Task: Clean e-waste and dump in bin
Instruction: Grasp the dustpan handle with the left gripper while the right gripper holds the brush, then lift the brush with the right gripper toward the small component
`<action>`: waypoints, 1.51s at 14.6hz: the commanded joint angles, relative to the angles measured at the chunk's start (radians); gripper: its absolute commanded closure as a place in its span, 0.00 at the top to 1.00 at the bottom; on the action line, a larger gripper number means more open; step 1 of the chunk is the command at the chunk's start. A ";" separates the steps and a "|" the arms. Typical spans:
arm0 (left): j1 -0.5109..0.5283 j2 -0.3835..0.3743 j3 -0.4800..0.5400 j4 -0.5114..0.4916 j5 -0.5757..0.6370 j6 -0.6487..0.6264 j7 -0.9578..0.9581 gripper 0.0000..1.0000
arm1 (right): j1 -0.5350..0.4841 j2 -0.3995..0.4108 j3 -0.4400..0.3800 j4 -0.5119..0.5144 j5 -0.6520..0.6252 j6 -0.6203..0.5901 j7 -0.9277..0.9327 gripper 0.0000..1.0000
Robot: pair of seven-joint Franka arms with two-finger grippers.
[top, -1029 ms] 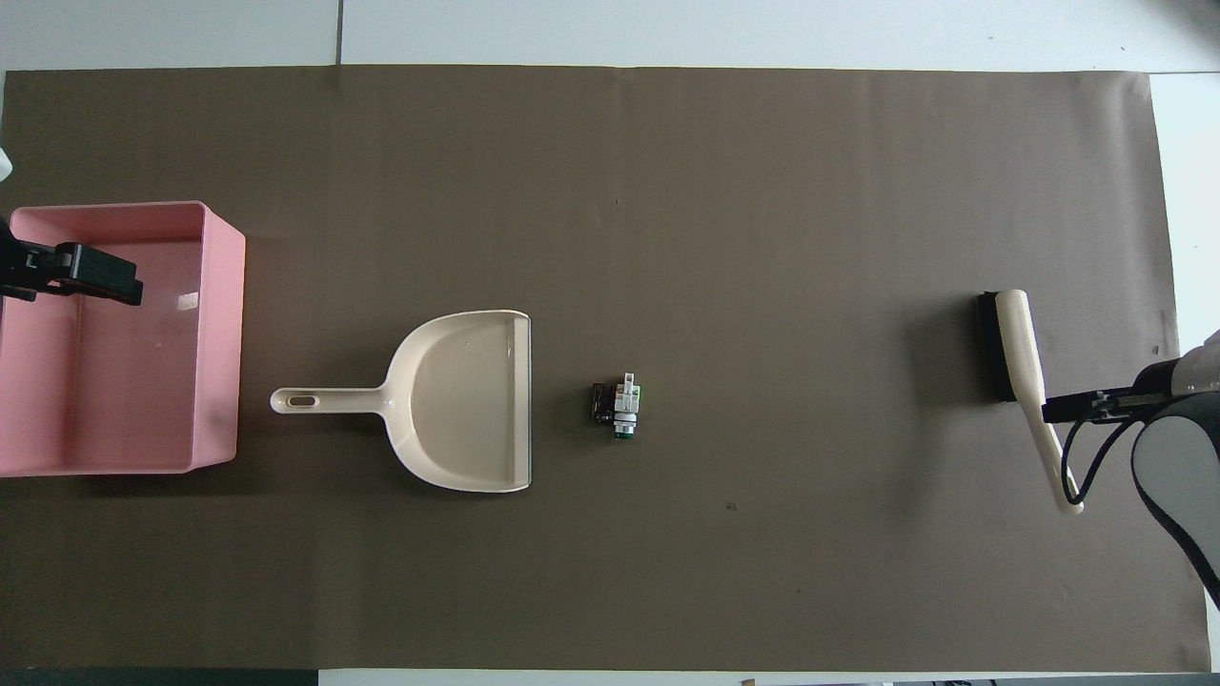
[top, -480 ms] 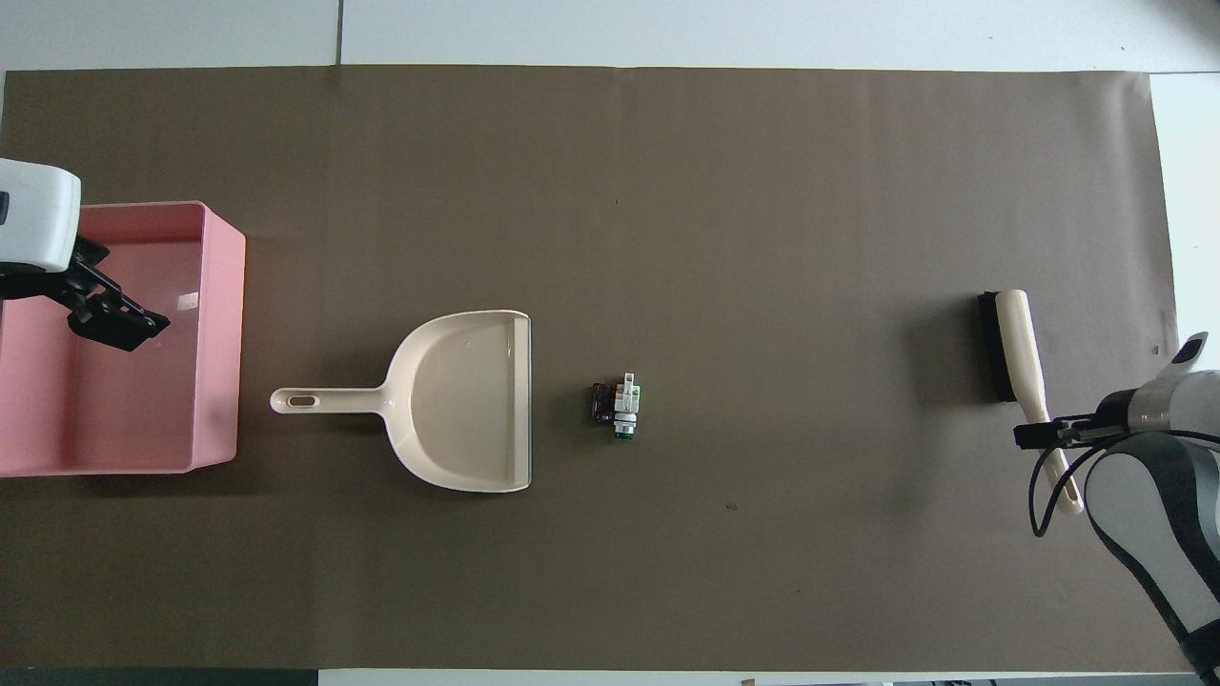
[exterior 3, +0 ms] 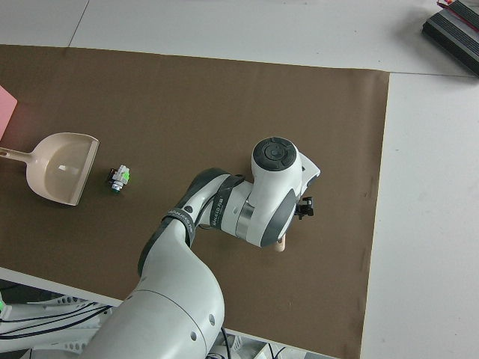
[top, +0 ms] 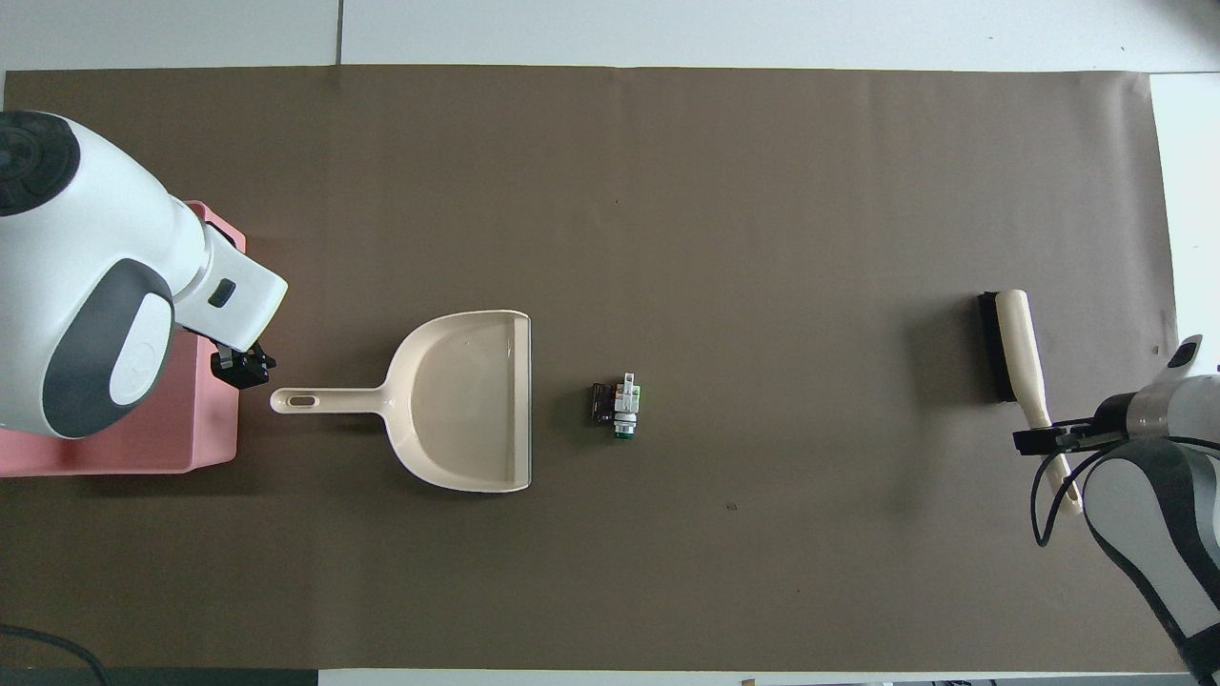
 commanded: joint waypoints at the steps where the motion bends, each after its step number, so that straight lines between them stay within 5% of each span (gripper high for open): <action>1: -0.047 -0.034 0.012 -0.133 0.073 0.093 -0.024 0.94 | -0.014 -0.030 0.006 -0.029 0.013 0.018 -0.034 0.84; 8: -0.146 -0.044 0.012 -0.306 0.209 0.196 -0.172 0.86 | -0.011 -0.033 0.006 -0.035 0.013 0.011 -0.029 0.53; 9: -0.150 -0.050 0.010 -0.332 0.220 0.214 -0.189 0.85 | -0.009 -0.033 0.006 -0.035 0.013 0.010 -0.026 0.41; 10: -0.150 -0.050 0.010 -0.345 0.220 0.230 -0.196 0.85 | -0.006 -0.033 0.006 -0.035 0.013 0.004 -0.008 0.14; 11: -0.163 -0.050 0.012 -0.353 0.222 0.231 -0.201 0.84 | -0.003 -0.033 0.006 -0.035 0.013 0.001 0.026 0.00; 14: -0.183 -0.056 0.012 -0.374 0.226 0.230 -0.242 0.81 | 0.020 -0.032 0.008 -0.018 0.013 -0.042 0.060 0.00; 18: -0.200 -0.054 0.010 -0.365 0.251 0.227 -0.272 0.53 | 0.031 -0.032 0.015 0.107 0.013 -0.180 0.130 0.00; 22: -0.200 -0.053 0.010 -0.344 0.261 0.216 -0.276 0.33 | 0.171 -0.033 0.023 0.278 0.015 -0.359 0.363 0.00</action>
